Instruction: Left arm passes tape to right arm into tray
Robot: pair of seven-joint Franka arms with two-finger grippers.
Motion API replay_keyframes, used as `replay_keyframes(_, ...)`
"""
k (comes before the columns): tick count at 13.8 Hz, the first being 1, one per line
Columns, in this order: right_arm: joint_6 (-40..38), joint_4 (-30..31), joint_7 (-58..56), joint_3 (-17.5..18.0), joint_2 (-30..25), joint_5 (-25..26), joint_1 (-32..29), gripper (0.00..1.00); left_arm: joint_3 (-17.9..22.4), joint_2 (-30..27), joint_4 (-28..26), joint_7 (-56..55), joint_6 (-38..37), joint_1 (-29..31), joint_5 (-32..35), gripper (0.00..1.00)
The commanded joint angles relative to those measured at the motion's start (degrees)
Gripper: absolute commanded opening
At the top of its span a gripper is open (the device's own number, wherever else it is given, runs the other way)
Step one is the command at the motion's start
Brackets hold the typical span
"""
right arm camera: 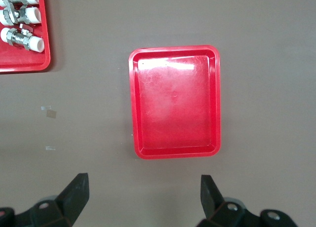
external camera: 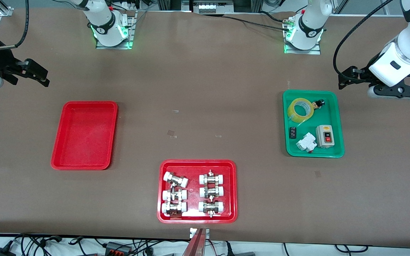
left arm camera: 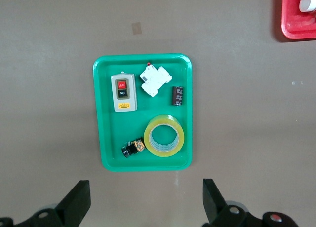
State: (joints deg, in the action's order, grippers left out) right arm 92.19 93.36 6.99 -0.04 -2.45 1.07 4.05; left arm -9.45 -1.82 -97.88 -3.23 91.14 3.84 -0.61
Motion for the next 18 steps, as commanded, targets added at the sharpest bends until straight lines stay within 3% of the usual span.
replay_keyframes(1, -0.35, -0.54, 0.74, 0.22, -0.01, 0.07, 0.09, 1.0, 0.04, -0.99, -1.09, 1.38, 0.52, 0.29, -1.41, 1.0)
replay_keyframes(13, -0.7, -0.45, 0.92, 0.22, 0.17, 0.33, 0.79, 1.0, 0.39, 5.6, -3.01, 1.12, -0.98, 1.35, -0.8, 1.0)
replay_keyframes(14, -0.7, -0.37, 0.92, 0.22, 0.17, 0.33, 0.79, 1.0, 0.4, 5.25, -6.24, 1.12, 1.38, 1.69, -0.8, 1.0)
replay_keyframes(18, -0.7, -0.37, 0.92, 0.22, 0.17, 0.33, 0.79, 1.0, 0.13, -2.04, -31.8, 0.77, 24.12, 3.1, -0.88, 1.0)
